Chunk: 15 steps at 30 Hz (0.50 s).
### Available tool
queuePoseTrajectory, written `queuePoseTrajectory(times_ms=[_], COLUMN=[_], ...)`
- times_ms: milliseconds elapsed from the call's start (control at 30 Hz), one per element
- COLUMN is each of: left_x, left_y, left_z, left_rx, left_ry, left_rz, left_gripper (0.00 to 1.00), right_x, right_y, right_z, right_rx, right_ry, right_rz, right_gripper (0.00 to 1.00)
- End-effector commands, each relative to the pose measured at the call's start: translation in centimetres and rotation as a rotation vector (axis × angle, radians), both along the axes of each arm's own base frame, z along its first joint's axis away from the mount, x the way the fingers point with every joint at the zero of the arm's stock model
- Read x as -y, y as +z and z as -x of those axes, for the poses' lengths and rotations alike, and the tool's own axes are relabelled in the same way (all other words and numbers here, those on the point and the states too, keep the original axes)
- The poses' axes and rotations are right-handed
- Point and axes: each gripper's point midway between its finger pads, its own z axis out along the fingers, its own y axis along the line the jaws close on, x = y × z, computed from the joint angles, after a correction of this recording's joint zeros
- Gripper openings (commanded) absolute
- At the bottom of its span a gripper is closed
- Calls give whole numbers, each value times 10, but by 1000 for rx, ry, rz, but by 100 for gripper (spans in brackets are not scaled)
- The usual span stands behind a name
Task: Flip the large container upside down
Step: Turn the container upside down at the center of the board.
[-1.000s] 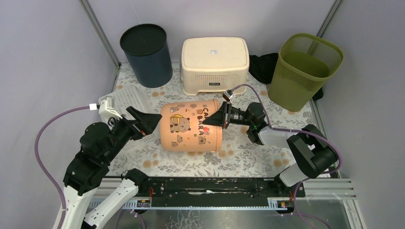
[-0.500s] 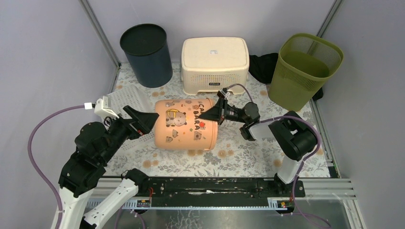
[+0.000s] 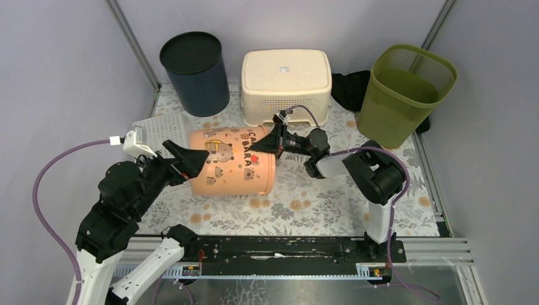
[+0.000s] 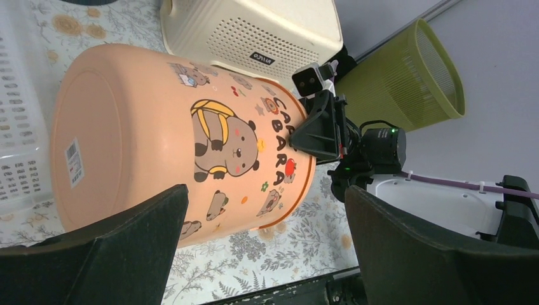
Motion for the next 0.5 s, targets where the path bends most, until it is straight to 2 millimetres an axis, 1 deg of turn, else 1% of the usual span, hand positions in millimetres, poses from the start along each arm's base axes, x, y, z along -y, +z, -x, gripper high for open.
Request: queuePoseTrajectory(times_ms=[0, 33, 200, 467], left_x=[-10, -11, -9, -7], left_y=[18, 21, 18, 19], left_z=[-1, -1, -3, -2], left_rx=[39, 42, 28, 23], left_ry=[32, 33, 30, 17], left_rz=[-47, -50, -54, -50], left_gripper=[100, 100, 100, 100], right_x=[-3, -3, -2, -10], right_y=[56, 58, 66, 77], right_z=[9, 9, 7, 0], right_rx=[146, 146, 148, 141], right_ry=[-12, -13, -30, -48], right_rz=[-176, -180, -201, -238], right_gripper=[0, 0, 0, 0])
